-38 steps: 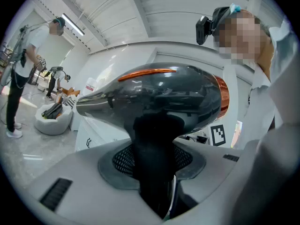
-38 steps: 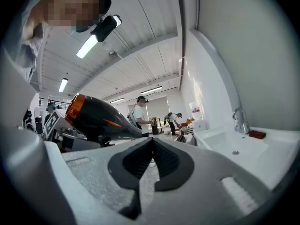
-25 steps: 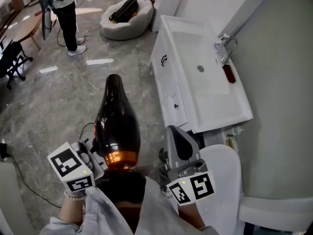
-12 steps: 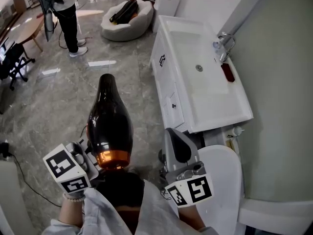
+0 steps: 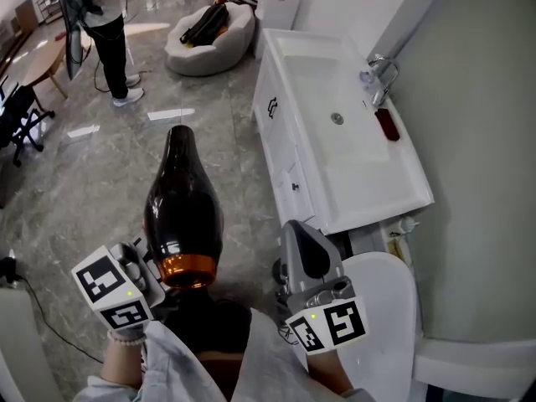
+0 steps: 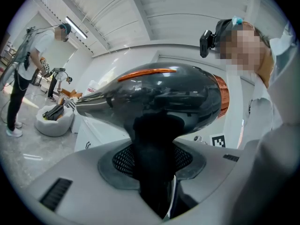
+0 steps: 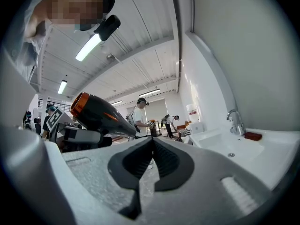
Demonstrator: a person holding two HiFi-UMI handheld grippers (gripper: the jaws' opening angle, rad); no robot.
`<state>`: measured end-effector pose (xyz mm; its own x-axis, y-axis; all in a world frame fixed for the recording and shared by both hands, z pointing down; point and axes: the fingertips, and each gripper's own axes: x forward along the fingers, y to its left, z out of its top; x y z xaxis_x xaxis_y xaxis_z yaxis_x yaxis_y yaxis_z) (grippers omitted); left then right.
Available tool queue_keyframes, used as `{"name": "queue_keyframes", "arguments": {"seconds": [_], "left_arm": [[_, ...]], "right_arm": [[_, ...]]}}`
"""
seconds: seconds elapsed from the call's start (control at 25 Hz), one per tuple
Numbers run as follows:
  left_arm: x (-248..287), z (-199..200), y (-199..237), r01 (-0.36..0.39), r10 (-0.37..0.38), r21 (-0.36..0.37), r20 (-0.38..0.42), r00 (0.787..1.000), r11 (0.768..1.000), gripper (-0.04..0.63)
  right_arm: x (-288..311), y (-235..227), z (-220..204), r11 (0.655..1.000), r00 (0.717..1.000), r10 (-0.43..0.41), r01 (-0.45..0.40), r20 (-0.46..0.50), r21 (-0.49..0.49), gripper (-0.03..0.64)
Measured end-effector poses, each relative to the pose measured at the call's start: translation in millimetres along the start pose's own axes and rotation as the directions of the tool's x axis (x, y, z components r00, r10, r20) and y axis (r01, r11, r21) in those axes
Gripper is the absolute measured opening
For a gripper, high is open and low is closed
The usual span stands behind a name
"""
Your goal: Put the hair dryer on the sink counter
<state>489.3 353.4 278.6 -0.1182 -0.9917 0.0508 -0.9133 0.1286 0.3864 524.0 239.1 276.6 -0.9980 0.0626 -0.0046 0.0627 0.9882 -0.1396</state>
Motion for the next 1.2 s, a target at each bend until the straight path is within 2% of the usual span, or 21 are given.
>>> {"name": "queue_keyframes", "arguments": {"seconds": [0.16, 0.36, 0.6, 0.84, 1.2], "left_arm": [[1.0, 10.4, 27.7, 0.024, -0.024, 0.001, -0.004, 1.0, 1.0, 0.166], [4.4, 44.0, 76.3, 0.074, -0.074, 0.0, -0.04, 0.996, 0.997, 0.167], [4.1, 33.4, 101.4, 0.13, -0.129, 0.02, -0.054, 0.99, 0.991, 0.166], [-2.7, 69.3, 156.0, 0.187, -0.186, 0.004, -0.072, 0.98, 0.982, 0.166], [-13.8, 86.2, 218.9, 0.24, -0.239, 0.001, -0.083, 0.967, 0.971, 0.166]], "right_arm": [[24.6, 1.7, -1.1, 1.0, 1.0, -0.028, 0.028, -0.004, -0.007, -0.003], [80.9, 8.7, 13.7, 0.997, 0.997, -0.077, 0.076, -0.011, -0.008, -0.003], [99.6, 13.2, -3.7, 0.993, 0.993, -0.119, 0.119, 0.01, -0.025, -0.003], [157.7, 28.5, 10.8, 0.985, 0.985, -0.17, 0.171, 0.015, -0.026, -0.003], [220.9, 45.7, 6.7, 0.973, 0.974, -0.227, 0.227, 0.02, -0.028, -0.003]]}}
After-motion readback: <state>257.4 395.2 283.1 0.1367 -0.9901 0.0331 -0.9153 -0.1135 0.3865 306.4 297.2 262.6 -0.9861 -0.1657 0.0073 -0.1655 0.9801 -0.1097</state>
